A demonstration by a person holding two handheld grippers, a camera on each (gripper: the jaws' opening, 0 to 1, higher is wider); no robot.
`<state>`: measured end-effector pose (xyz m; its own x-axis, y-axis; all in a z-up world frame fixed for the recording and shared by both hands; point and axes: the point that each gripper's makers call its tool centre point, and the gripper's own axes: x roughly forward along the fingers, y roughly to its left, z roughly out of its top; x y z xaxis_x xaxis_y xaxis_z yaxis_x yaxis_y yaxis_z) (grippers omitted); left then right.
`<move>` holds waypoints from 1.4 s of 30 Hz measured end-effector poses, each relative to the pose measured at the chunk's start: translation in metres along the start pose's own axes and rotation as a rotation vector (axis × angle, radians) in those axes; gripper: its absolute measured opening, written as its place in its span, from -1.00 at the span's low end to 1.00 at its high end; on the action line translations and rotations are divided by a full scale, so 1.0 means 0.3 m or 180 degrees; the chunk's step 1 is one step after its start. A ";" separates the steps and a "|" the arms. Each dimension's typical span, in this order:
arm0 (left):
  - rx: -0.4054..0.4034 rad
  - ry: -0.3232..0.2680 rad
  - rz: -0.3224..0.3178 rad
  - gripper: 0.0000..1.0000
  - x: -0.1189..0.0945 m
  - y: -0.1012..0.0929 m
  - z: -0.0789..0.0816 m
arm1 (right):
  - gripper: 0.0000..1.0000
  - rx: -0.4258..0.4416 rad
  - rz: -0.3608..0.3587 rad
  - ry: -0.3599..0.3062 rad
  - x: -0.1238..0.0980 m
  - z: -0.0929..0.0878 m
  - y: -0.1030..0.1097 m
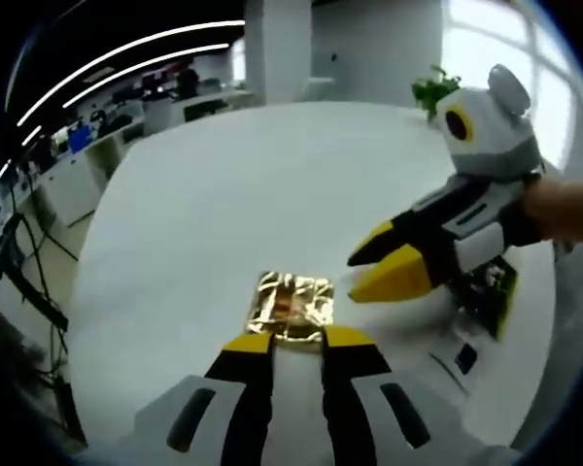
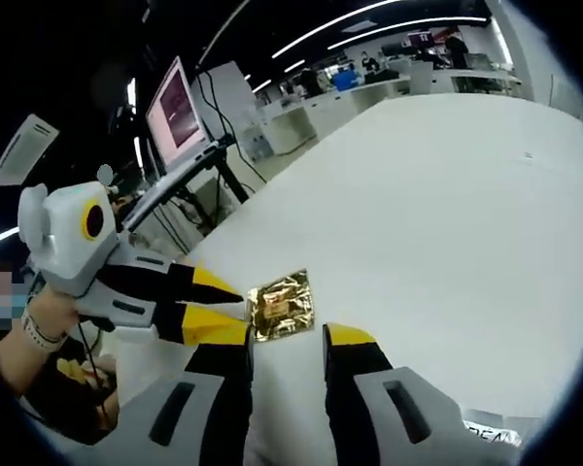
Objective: Arrange the skincare products in the storage area until every visible bottle or jar stands upright without overlapping.
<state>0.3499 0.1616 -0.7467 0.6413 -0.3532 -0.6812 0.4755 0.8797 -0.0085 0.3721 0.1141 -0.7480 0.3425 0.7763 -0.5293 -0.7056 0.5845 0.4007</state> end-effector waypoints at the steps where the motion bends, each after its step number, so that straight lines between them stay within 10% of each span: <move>1: 0.0001 0.0017 0.0004 -0.79 0.003 0.002 -0.005 | -0.43 0.0013 0.0002 0.0008 0.005 0.000 -0.007; 42: 0.0149 0.0087 0.0003 -0.85 0.037 0.014 -0.037 | -0.92 0.0242 0.0197 -0.0006 0.044 -0.011 0.056</move>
<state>0.3524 0.1647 -0.7624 0.6252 -0.3431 -0.7010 0.5031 0.8639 0.0259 0.3627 0.1335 -0.7505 0.3009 0.8119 -0.5003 -0.6764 0.5515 0.4881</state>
